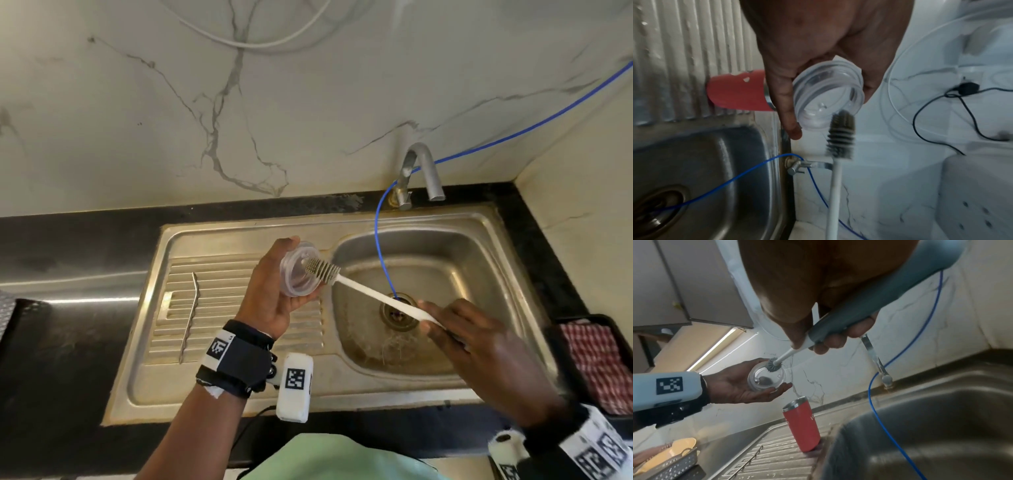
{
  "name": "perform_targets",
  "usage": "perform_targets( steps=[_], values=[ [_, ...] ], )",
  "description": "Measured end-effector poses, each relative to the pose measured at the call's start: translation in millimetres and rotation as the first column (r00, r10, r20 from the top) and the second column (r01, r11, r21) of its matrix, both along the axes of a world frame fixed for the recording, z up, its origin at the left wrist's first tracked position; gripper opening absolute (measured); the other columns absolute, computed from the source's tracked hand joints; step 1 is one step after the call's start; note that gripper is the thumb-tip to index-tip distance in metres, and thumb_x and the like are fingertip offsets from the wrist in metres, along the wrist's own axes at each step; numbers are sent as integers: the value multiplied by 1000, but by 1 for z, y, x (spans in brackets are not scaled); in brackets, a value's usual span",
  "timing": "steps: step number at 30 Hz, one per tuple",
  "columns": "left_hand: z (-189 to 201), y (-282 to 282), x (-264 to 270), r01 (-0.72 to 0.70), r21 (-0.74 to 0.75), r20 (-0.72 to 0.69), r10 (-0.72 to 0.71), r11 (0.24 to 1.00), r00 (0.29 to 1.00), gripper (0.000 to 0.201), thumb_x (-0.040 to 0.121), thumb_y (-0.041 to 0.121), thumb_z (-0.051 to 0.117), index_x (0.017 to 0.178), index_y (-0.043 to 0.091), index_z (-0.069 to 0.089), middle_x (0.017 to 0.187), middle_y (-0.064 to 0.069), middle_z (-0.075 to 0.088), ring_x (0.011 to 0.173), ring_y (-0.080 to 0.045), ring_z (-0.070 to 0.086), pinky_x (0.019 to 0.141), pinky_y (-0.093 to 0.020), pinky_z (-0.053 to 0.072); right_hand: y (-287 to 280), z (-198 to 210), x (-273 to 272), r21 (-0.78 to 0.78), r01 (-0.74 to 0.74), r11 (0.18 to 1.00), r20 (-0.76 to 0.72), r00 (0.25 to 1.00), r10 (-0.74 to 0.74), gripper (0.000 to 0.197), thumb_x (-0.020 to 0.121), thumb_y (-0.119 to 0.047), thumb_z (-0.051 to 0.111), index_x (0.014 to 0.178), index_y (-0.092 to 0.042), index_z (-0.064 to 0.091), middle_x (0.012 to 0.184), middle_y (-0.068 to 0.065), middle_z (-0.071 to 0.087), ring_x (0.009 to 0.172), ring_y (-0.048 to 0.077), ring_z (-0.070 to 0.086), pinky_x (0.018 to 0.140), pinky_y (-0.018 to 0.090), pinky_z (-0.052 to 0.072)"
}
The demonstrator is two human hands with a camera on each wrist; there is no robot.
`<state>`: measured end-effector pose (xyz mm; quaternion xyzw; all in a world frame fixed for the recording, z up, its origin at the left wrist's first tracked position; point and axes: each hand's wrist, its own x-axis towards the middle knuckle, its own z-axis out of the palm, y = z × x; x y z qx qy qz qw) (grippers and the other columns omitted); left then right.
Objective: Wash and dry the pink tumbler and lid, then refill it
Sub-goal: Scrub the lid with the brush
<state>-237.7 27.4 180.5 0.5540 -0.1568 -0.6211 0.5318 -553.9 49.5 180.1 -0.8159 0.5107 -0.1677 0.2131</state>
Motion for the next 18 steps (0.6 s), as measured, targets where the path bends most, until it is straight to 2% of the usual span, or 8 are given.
perform_targets(
  steps=[2, 3, 6, 7, 9, 11, 14, 18],
  values=[
    [5, -4, -5, 10, 3, 50, -10, 1000, 999, 50, 90, 52, 71, 123, 13, 73, 111, -17, 74, 99, -32, 72, 97, -52, 58, -9, 8, 0, -101, -27, 995, -91, 996, 18, 42, 106, -58, 38, 141, -43, 55, 101, -18, 52, 63, 9, 58, 50, 36, 54],
    [9, -6, -7, 4, 6, 86, -4, 1000, 996, 44, 91, 53, 71, 116, 17, 74, 107, -16, 74, 95, -31, 72, 90, -50, 59, -12, 13, 0, -151, -30, 988, -116, 993, 13, 38, 107, -51, 45, 140, -40, 58, 101, -16, 54, 64, 10, 58, 51, 36, 54],
    [16, -18, -8, -36, 0, 176, 35, 999, 984, 55, 80, 61, 72, 116, 20, 68, 104, -13, 72, 89, -28, 69, 63, -36, 58, -14, 25, 3, -257, -101, 961, -206, 977, 48, 42, 97, -28, 70, 138, -28, 63, 102, -7, 57, 65, 11, 53, 59, 35, 55],
    [18, -22, -7, -55, -18, 198, 58, 998, 978, 51, 81, 59, 71, 115, 21, 66, 104, -10, 70, 88, -27, 68, 61, -33, 54, -14, 28, 5, -269, -141, 953, -230, 970, 79, 42, 97, -25, 72, 139, -26, 63, 102, -7, 56, 66, 7, 46, 59, 35, 54],
    [25, -30, -6, -74, -60, 228, 86, 995, 970, 39, 81, 54, 71, 107, 25, 68, 105, -9, 69, 91, -28, 66, 67, -36, 53, -13, 32, 9, -287, -211, 935, -227, 963, 147, 36, 101, -26, 68, 137, -23, 64, 101, -7, 57, 70, 1, 35, 55, 32, 52],
    [31, -35, -4, -52, -74, 248, 69, 996, 966, 34, 80, 54, 70, 100, 26, 72, 104, -12, 69, 89, -30, 65, 70, -37, 53, -15, 35, 11, -285, -246, 927, -212, 959, 190, 32, 104, -28, 62, 135, -22, 65, 100, -7, 60, 69, -1, 36, 51, 29, 50],
    [34, -36, -3, 11, -39, 265, 0, 999, 964, 36, 100, 50, 58, 88, 23, 79, 85, -5, 72, 75, -20, 64, 64, -30, 50, -24, 40, 10, -325, -234, 916, -261, 953, 151, 32, 103, -28, 64, 134, -21, 66, 102, -3, 62, 66, 7, 50, 54, 30, 52],
    [40, -38, 2, 21, -27, 276, -12, 999, 961, 39, 101, 49, 57, 82, 21, 77, 81, -6, 71, 75, -22, 62, 67, -33, 47, -37, 49, 13, -393, -199, 898, -261, 960, 98, 36, 94, -26, 74, 129, -19, 70, 101, -1, 64, 73, 17, 66, 58, 41, 59]
  ],
)
